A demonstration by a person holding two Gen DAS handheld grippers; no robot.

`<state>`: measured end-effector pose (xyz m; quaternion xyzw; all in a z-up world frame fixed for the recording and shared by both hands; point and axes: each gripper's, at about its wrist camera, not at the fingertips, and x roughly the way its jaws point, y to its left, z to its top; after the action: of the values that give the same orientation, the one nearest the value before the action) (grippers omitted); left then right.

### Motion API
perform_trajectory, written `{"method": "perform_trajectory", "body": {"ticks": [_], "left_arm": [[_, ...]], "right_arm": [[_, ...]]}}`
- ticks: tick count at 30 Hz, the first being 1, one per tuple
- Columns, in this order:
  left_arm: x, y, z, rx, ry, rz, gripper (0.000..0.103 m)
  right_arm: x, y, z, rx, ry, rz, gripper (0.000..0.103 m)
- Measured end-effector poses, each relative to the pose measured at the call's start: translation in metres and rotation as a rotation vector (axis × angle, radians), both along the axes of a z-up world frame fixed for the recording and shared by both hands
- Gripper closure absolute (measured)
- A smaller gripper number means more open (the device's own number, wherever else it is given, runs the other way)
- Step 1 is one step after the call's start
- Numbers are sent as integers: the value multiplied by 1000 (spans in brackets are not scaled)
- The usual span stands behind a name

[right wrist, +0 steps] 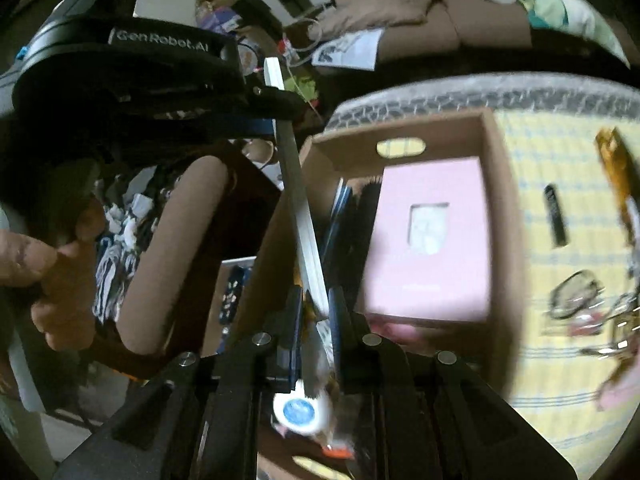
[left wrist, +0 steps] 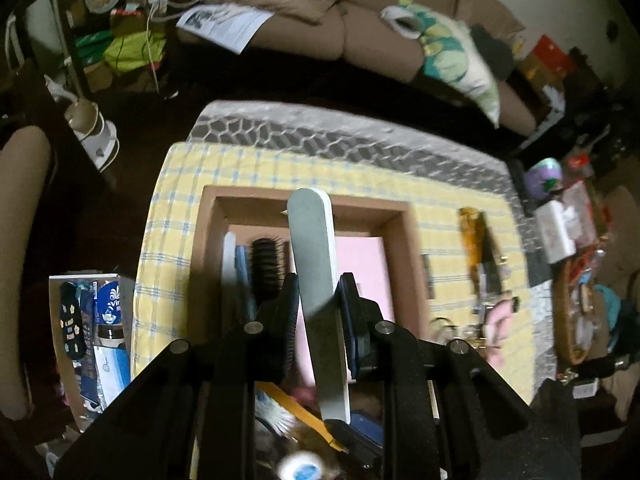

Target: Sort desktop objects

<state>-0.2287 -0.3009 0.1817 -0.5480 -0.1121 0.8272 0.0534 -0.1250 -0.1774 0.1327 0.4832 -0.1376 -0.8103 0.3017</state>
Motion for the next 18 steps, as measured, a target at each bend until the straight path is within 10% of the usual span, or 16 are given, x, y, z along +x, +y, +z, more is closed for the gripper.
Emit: {"method": "perform_trajectory", "body": {"ticks": [10,18], "left_arm": [[-23,2,-80,-56,-80,-50,84],[8,-31,-53,61,-2,-7,58]], "right_arm": [[-26,-22,-45,36,-39,-23,94],[-18,-14,-44,135,4,22,90]]}}
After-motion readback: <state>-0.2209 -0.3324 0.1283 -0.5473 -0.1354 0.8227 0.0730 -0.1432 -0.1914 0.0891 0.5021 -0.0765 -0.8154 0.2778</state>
